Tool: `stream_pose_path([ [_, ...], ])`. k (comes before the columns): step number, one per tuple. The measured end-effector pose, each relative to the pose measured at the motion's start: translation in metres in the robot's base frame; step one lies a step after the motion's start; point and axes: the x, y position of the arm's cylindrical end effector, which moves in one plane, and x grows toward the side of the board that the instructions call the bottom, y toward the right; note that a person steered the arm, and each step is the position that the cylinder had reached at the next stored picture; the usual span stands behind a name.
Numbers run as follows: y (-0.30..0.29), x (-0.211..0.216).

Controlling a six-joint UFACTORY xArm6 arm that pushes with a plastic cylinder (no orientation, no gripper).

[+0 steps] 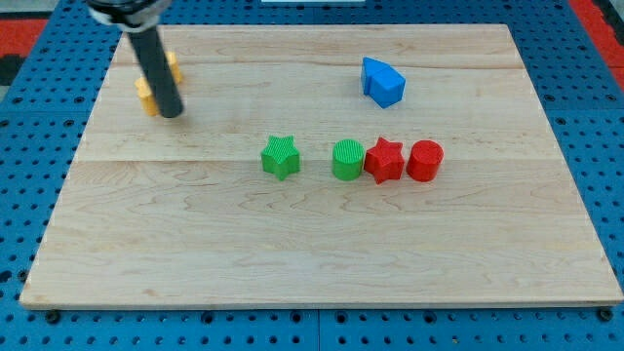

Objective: Slide the triangle diagonal to the cube

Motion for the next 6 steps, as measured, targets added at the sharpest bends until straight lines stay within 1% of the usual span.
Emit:
stream_pose_path([
  [2, 0.222, 0.029],
  [3, 0.315, -0.017],
  [4, 0.322, -0.048],
  [5, 0.254, -0.061],
  [6, 0.196, -0.063],
])
